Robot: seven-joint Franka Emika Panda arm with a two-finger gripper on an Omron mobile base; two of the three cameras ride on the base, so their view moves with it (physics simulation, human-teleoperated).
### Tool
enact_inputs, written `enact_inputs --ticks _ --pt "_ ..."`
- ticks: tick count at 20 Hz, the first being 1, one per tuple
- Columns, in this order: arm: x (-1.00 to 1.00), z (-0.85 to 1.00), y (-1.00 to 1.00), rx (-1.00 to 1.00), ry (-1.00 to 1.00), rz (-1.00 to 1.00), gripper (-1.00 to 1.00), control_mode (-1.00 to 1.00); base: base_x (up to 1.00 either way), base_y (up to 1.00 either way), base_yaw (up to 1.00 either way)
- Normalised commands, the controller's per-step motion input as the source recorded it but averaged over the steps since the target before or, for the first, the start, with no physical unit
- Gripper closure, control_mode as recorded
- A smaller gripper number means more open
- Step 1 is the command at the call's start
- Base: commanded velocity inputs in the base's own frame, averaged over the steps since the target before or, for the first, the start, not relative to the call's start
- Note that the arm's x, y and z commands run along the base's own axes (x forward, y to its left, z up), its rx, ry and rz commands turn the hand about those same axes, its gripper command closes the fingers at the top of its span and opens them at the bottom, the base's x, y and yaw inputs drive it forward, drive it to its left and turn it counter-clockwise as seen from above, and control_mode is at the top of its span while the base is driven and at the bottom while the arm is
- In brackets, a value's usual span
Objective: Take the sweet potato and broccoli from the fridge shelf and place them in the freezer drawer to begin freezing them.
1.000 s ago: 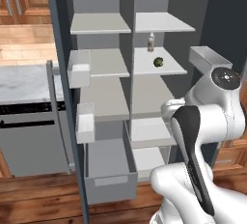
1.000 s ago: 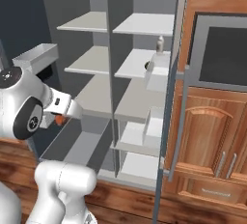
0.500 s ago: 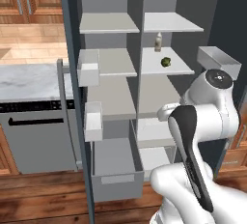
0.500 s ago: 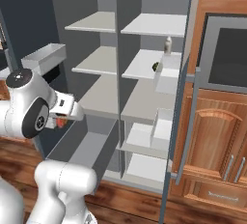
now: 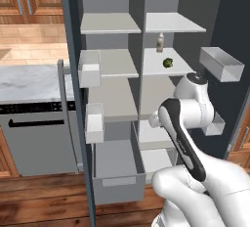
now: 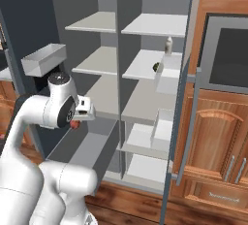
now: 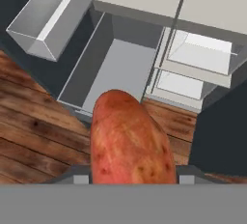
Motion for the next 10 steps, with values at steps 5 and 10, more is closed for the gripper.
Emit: enact_inputs --ticks 5,10 --pt "0.75 -0.64 0.23 0.0 0.19 0.19 1.0 -1.0 0.0 0.0 0.0" --pt "0.79 -0.68 0.37 0.0 0.18 0.16 1.0 -1.0 0.0 0.0 0.0"
